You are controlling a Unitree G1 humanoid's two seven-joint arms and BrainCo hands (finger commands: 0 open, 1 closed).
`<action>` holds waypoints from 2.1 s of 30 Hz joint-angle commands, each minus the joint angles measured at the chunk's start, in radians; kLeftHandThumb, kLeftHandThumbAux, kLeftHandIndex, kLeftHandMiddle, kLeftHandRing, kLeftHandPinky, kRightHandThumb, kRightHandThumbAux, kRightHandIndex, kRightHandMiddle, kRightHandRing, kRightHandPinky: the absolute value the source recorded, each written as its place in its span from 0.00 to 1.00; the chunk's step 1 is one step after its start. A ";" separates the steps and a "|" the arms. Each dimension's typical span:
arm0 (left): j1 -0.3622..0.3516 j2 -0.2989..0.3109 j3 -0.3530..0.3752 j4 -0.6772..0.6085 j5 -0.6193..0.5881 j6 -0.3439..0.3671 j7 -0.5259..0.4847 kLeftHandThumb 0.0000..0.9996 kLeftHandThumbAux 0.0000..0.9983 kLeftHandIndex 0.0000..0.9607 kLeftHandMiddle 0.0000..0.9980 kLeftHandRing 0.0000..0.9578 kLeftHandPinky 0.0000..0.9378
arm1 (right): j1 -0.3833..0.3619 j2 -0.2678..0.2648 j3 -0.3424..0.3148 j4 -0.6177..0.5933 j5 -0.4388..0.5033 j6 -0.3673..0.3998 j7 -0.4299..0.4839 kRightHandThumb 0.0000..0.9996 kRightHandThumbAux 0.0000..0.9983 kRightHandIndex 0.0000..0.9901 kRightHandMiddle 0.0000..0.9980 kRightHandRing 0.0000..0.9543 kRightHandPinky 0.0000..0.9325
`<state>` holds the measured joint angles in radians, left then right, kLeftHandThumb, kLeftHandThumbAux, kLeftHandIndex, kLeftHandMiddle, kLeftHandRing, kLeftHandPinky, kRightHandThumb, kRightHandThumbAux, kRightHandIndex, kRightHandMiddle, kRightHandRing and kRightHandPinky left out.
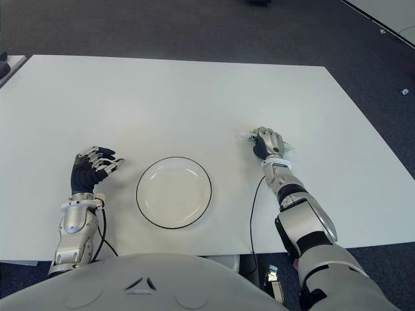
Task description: Put the toothpaste on the table into the plate.
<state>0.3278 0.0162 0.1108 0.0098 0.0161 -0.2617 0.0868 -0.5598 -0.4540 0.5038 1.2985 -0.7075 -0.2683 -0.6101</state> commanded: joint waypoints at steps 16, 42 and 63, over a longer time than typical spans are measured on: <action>-0.007 0.010 0.002 0.013 -0.004 -0.011 -0.008 0.04 1.00 0.54 0.47 0.54 0.54 | 0.041 -0.001 0.037 -0.020 -0.016 -0.071 -0.090 0.85 0.68 0.40 0.55 0.91 0.95; -0.011 0.000 0.001 0.010 0.007 -0.013 0.006 0.03 1.00 0.55 0.47 0.54 0.54 | 0.024 -0.066 -0.008 -0.218 -0.020 -0.134 -0.226 0.85 0.68 0.40 0.54 0.90 0.89; -0.020 -0.008 0.001 0.013 0.004 0.019 0.011 0.10 1.00 0.55 0.48 0.54 0.57 | 0.182 -0.086 -0.140 -0.722 0.006 -0.245 -0.158 0.85 0.68 0.40 0.55 0.91 0.92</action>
<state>0.3185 0.0162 0.1113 0.0104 0.0193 -0.2606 0.0889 -0.4011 -0.5452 0.3783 0.6487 -0.7026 -0.4860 -0.7815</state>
